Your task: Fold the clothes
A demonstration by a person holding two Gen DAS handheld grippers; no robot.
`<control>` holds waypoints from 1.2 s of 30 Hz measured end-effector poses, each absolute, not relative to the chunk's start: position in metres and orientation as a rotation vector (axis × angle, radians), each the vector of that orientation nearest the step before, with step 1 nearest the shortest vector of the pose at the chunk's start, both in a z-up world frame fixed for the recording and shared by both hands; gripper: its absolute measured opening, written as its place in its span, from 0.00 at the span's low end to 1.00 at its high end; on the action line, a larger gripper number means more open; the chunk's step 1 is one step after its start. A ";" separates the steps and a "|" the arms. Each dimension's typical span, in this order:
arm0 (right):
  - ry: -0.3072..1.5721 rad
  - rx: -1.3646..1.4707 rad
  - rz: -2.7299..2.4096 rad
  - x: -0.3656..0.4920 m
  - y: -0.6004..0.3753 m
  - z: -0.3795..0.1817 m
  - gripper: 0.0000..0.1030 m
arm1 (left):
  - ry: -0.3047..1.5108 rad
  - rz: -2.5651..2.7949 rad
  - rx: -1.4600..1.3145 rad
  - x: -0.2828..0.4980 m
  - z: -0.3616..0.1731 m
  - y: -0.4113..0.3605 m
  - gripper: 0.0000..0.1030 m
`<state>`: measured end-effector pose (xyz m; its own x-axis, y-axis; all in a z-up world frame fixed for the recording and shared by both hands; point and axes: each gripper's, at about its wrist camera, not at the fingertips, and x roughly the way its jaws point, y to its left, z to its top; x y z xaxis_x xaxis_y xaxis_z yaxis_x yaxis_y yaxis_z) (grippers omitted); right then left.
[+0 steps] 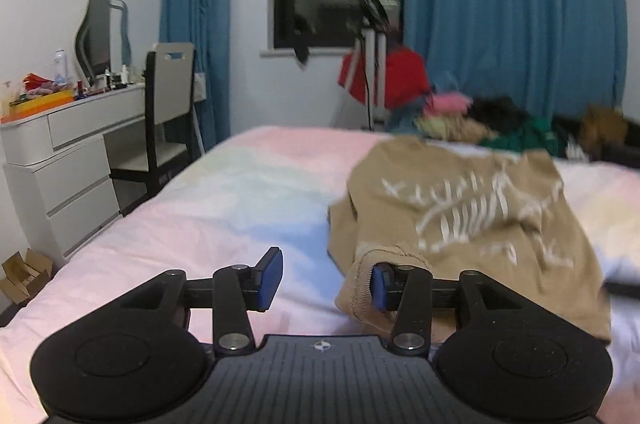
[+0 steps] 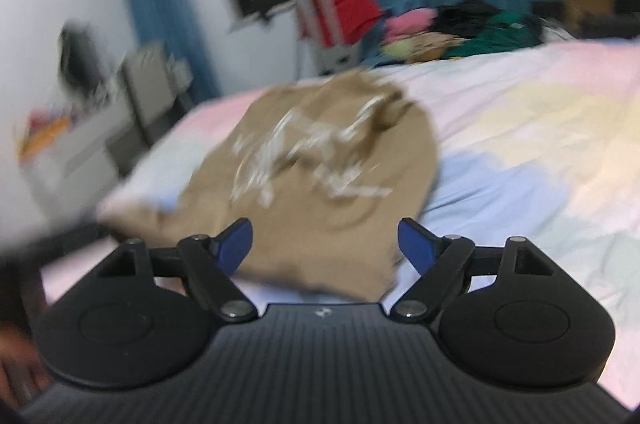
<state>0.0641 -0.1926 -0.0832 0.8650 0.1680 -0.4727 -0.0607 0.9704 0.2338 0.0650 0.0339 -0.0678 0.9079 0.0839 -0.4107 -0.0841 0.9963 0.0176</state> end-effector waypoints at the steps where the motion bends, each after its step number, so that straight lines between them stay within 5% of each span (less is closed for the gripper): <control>1: 0.523 0.175 0.136 0.065 -0.184 -0.086 0.79 | 0.412 0.086 -0.009 0.066 -0.065 0.035 0.48; 11: 0.453 0.056 0.072 0.085 -0.158 -0.101 0.79 | 0.292 0.060 -0.066 0.050 -0.039 0.036 0.48; 16: 0.418 0.271 -0.182 0.087 -0.208 -0.104 0.79 | 0.287 0.069 -0.084 0.047 -0.040 0.035 0.49; 22: 0.641 0.351 -0.300 0.100 -0.231 -0.136 0.76 | 0.375 0.112 0.030 0.057 -0.074 0.023 0.54; 28: 0.359 0.226 -0.384 0.071 -0.222 -0.103 0.76 | 0.521 0.114 0.111 0.072 -0.097 0.010 0.54; 36: 0.146 0.258 -0.450 0.034 -0.235 -0.070 0.76 | 0.410 -0.030 0.290 0.045 -0.099 -0.022 0.63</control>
